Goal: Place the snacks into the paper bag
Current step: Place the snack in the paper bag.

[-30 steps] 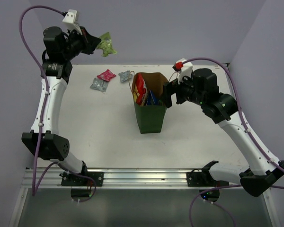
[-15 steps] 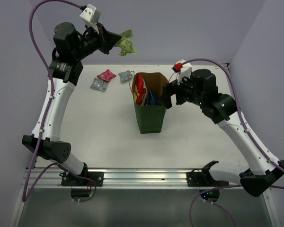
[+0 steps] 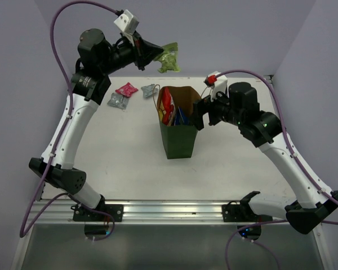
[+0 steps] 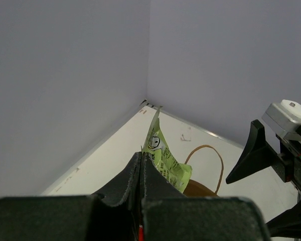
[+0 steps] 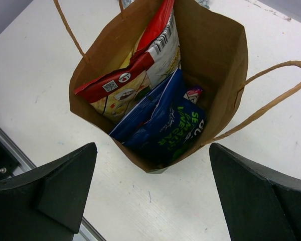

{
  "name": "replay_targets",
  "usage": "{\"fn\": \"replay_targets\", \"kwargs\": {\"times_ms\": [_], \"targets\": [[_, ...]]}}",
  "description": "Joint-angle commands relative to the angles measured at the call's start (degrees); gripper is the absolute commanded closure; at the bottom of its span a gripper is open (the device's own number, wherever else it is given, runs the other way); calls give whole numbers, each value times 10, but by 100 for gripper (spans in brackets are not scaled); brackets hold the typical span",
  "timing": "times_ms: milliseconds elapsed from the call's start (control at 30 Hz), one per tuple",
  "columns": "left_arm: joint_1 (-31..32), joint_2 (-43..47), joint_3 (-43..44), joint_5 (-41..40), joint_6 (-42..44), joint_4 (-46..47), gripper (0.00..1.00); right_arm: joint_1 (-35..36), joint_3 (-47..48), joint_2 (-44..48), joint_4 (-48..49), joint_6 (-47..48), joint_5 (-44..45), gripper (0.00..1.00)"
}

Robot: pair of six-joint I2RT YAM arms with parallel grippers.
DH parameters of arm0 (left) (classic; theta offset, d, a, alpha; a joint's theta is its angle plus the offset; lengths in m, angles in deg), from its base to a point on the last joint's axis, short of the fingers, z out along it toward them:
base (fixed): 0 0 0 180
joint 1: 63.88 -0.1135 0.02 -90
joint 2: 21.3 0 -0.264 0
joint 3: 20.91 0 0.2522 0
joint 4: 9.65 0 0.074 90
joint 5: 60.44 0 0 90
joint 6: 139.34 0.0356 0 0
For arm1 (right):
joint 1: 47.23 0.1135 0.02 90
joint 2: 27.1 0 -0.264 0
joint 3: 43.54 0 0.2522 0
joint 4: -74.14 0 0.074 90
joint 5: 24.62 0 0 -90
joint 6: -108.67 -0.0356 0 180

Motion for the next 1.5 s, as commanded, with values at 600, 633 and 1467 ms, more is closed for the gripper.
{"fn": "replay_targets", "kwargs": {"times_ms": [600, 633, 1467], "targets": [[101, -117, 39, -47, 197, -15, 100, -1, -12, 16, 19, 0, -19, 1], [103, -119, 38, -53, 210, -17, 100, 0, -12, 17, 19, 2, -18, 2], [108, -167, 7, -12, 342, -104, 100, -1, -10, 11, 15, 6, -20, 2]]}}
